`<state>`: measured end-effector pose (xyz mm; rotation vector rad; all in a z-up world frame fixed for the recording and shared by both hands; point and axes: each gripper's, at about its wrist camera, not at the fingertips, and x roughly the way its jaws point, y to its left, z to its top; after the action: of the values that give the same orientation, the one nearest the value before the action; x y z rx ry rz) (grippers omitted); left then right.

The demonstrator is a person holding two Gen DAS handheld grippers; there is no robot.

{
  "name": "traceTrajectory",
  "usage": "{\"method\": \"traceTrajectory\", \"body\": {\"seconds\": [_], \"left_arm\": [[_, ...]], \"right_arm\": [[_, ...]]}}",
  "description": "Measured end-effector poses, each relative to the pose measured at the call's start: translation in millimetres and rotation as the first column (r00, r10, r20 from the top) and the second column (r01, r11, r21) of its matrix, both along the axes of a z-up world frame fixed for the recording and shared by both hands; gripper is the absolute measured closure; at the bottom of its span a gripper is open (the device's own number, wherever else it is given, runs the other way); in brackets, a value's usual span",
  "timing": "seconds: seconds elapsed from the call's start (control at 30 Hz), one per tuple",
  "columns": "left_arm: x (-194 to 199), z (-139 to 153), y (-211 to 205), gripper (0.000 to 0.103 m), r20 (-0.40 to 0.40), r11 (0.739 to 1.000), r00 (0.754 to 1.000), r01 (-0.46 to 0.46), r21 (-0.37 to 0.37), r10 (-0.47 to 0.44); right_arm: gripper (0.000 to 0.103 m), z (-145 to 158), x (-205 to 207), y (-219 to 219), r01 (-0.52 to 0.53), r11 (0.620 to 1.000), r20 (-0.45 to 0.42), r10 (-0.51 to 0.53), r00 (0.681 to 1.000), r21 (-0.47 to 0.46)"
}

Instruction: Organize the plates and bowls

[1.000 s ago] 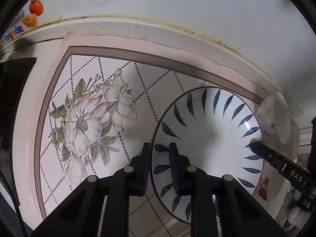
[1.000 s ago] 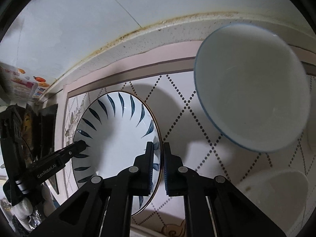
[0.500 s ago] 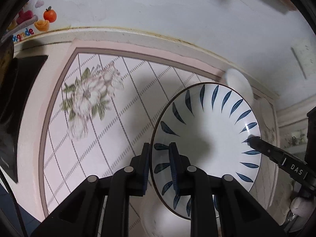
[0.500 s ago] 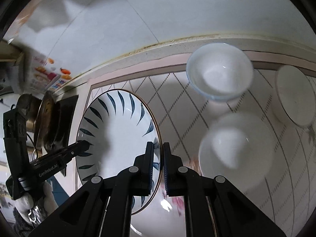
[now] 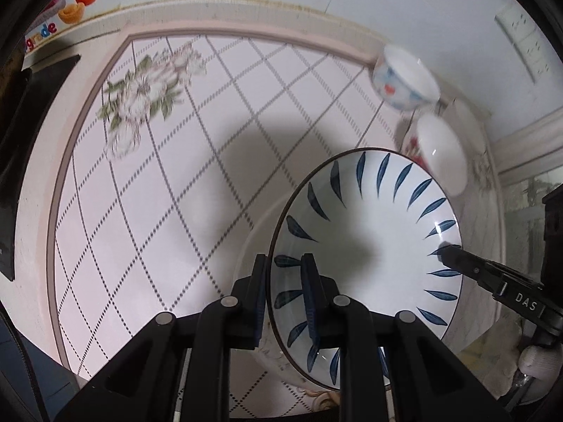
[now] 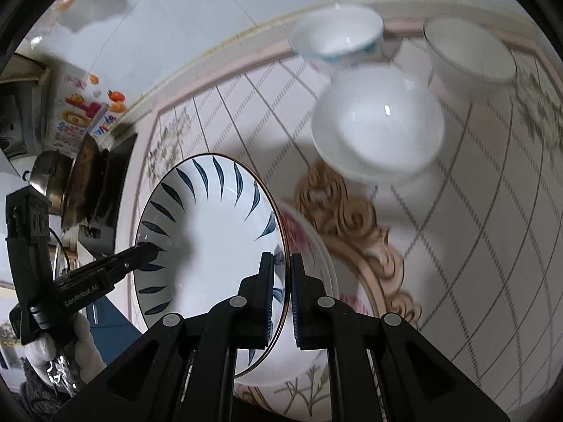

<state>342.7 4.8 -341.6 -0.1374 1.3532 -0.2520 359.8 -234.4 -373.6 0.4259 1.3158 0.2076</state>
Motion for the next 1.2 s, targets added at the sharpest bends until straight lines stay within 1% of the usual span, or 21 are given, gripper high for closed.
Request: {"method": "traceTrajectory", "body": {"seconds": [0.13,0.27,0.7,0.83,0.9,1.0,1.2], "left_arm": [[-4.7,-19.7,-1.7,0.087,-0.032,0.999,0.999,0.019,0.030,-0.018],[-5.6,-27.8,-3.7,0.087,-0.044,0.999,0.999,0.025,0.045,-0.023],[-8.2,-36.5,-13.9,0.087,-0.053,0.996,0.998,0.046,0.083,-0.042],[-7.1,-38.7,-13.1,0.087,-0.064,0.997,0.997,0.036,0.069,-0.031],[-6.6,-40.1,-11.6,0.086,-0.070,0.998,0.997,0.025,0.053,-0.022],[-7.2,-40.8,-9.6,0.086,-0.076,0.999,0.997,0.018,0.042,-0.015],[-8.4,-38.8,-7.5,0.086,-0.091,0.999,0.996,0.001,0.042,0.003]], "right_arm": [[0.093,-21.1,-13.5,2.3,-0.001,1.000,-0.035,0.001,0.999,0.002],[0.093,-33.4,-18.7,3.6,-0.006,1.000,-0.052,0.005,0.999,-0.004],[0.093,-45.8,-14.4,3.7,-0.005,1.000,-0.075,0.003,0.997,-0.016],[0.092,-46.1,-14.6,1.7,0.005,1.000,-0.081,-0.006,0.997,-0.002],[0.090,-45.8,-15.0,0.9,0.010,1.000,-0.091,-0.009,0.996,0.010],[0.090,-45.2,-15.8,0.1,0.015,1.000,-0.105,-0.014,0.994,0.012],[0.090,-44.8,-15.7,-6.4,0.053,0.998,-0.137,-0.046,0.990,0.045]]}}
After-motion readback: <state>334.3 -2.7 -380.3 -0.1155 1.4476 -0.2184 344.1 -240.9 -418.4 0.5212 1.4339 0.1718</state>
